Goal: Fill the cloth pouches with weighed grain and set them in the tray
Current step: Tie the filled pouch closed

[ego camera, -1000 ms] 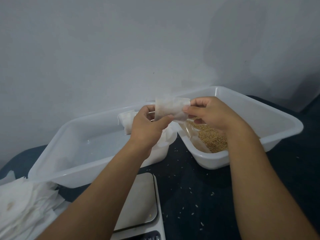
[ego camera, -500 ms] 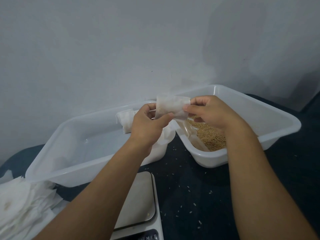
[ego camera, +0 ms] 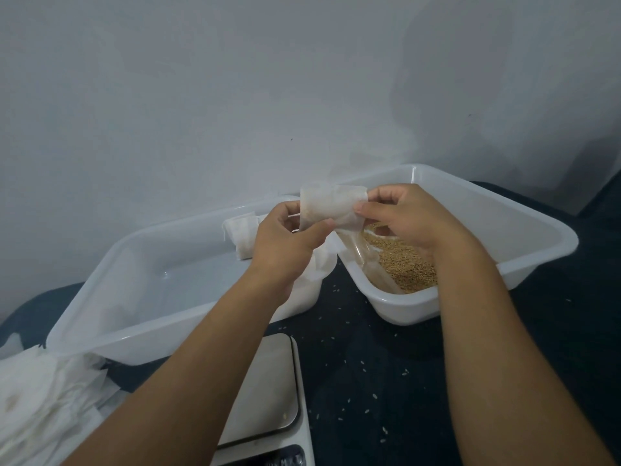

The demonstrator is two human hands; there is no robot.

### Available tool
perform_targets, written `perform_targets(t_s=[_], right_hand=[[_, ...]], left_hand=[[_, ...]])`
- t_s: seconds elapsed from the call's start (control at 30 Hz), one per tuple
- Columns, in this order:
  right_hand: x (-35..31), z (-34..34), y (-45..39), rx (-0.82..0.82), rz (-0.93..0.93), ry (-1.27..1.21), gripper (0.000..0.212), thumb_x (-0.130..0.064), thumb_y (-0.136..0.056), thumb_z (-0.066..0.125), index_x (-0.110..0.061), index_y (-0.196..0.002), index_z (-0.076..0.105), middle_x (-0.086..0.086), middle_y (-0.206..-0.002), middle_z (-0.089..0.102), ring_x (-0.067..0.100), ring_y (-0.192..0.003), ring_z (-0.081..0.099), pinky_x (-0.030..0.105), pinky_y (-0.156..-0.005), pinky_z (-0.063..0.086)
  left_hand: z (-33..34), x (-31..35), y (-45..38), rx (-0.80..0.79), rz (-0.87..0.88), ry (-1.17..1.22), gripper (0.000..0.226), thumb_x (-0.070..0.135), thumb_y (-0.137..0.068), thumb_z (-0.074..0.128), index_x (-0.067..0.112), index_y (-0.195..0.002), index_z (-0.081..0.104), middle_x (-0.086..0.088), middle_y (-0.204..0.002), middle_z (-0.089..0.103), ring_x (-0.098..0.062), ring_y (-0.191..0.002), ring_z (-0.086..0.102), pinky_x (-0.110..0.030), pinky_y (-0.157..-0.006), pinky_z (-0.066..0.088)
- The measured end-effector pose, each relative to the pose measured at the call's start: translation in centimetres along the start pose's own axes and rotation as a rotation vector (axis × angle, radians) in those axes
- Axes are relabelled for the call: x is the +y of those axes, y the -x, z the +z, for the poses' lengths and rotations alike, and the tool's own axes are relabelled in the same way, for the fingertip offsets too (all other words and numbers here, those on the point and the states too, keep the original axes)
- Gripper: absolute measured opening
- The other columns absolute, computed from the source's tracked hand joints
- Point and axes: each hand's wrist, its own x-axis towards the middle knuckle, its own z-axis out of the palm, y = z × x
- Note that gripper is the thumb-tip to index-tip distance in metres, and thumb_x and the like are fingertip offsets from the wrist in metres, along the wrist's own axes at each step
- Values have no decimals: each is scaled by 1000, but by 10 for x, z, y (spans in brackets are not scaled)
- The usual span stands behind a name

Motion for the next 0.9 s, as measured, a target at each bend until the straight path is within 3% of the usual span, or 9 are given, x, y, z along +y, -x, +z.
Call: perform_targets(t_s=[0.17,0.3,0.37,0.5,0.63,0.8,0.9], right_hand=[[-13,4,3,26,-149,45,8,-26,-93,75,-23,-87,78,4,-94,78,9,-81,68,32,-80,58],[-34,10,12,3,-306,148,3,-27,-93,76,-26,-90,77,-5,-90,77,11,-84,71,22,-77,58],[-46,11,19,-38,-371,165,3,-26,-92,78,-27,-90,76,-9,-87,76,4,-79,70,15,-69,54],[-70,16,38,-169,-470,194,10,-21,-90,80,-29,-94,76,-12,-87,75,0,-78,69,13,-72,52],[-87,32,53,-399,-454,341,16,-27,-86,84,-36,-95,74,-11,-88,75,5,-78,71,24,-71,59],[-94,75,62,-568,-476,451,21,-34,-82,85,-38,-96,70,-18,-88,74,1,-77,70,17,-67,55],[-92,89,62,-640,-443,488,25,-47,-84,79,-44,-106,68,-24,-95,73,-3,-87,70,16,-73,55]], left_hand=[[-6,-8,12,-45,-84,156,32,14,-87,82,19,-114,67,-1,-101,78,-20,-99,76,-24,-83,59],[-13,-8,29,-108,-71,168,36,15,-87,83,19,-119,66,-4,-106,78,-23,-104,75,-33,-90,60],[-21,-6,40,-134,-45,78,45,25,-81,84,23,-121,65,2,-106,78,-19,-104,75,-33,-88,61],[-46,-5,68,-197,24,-100,49,39,-78,79,28,-124,65,9,-112,77,-9,-104,73,-35,-91,58],[-73,-5,90,-207,103,-92,39,36,-85,75,25,-122,68,5,-115,76,-12,-108,72,-29,-91,58],[-97,-10,113,-97,145,-85,19,39,-89,74,22,-96,78,3,-89,76,-10,-84,70,-23,-75,54],[-114,-18,124,-21,124,-35,16,32,-91,76,16,-94,79,-3,-87,77,-15,-82,70,-23,-76,55]])
